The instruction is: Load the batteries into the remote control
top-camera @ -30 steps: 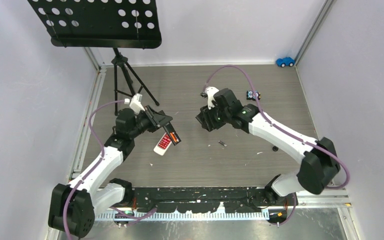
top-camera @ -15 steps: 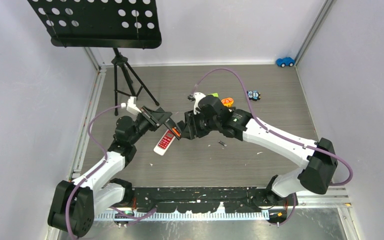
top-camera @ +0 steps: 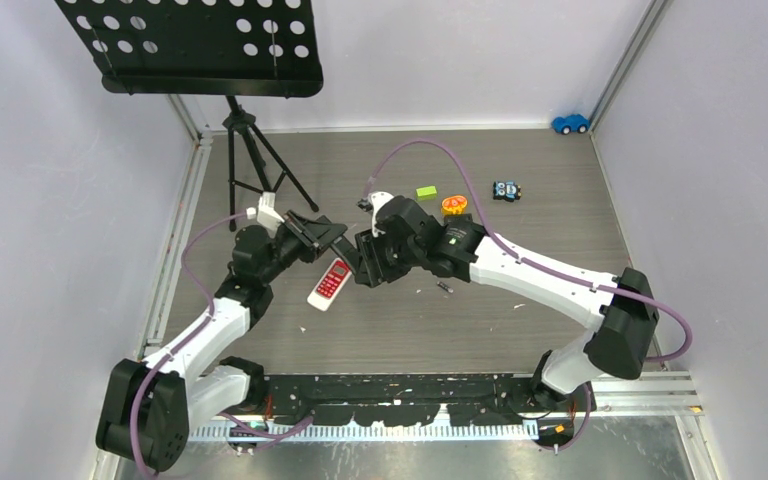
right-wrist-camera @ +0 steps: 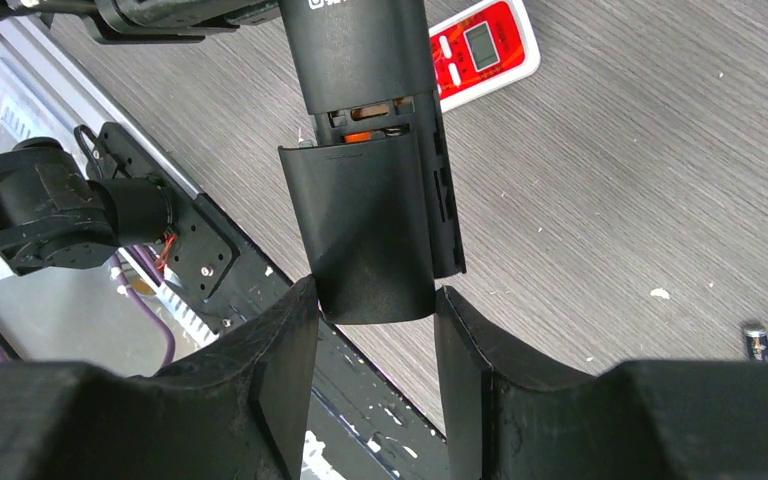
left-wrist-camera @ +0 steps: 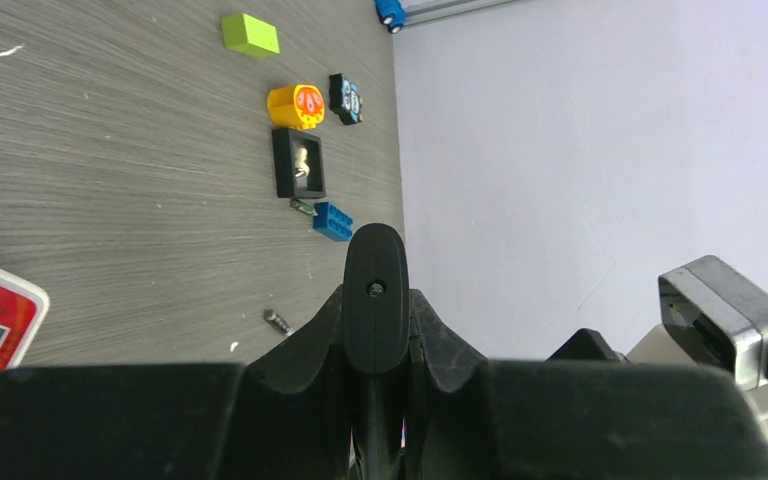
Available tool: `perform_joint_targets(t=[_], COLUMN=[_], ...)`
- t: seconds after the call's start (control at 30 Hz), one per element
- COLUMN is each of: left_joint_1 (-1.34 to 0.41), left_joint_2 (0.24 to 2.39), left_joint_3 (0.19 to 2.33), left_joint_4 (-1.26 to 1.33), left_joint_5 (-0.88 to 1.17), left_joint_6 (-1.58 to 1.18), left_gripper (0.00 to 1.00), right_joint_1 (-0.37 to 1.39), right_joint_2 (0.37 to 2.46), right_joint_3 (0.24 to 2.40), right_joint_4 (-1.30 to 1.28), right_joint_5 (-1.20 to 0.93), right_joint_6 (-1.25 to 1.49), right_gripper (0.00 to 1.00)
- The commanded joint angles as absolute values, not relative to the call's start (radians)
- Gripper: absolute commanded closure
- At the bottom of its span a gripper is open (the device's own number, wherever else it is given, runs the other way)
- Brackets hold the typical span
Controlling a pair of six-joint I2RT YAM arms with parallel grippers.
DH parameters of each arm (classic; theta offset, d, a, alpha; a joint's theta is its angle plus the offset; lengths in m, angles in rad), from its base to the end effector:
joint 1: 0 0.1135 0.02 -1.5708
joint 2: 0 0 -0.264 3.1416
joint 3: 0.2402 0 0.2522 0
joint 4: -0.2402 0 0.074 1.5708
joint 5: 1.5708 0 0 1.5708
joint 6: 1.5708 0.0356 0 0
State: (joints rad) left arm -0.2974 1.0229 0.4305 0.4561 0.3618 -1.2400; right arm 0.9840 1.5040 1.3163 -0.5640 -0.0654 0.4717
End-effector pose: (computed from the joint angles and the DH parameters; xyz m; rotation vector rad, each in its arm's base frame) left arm 0.2119 -0.0781 0.2373 -0.5931 1.8319 -1.4030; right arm 0.1831 0.2796 0.3154 -0.6575 2.3725 0.7710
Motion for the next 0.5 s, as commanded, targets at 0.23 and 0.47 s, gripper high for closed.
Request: perform_joint_targets(t=[0.23,0.47], left_joint_1=[-0.3,-0.3], left_joint_2=[1.022,1.035], left_joint_3=[0.491,0.518], left_joint_4=[0.449,0.446], left_joint_5=[0.431,0.479], left_joint_6=[-1.263,-1.238], left_gripper=[1.0,1.0], right_joint_1=[0.996,0.996], right_joint_2=[1.567,1.6], right_joint_3=[1.425,1.448], right_joint_4=[-0.661,-0.693], right_joint_5=[-0.011,-0.079], right_joint_6=[0.422,0.408], right_gripper=[0.64,0.63])
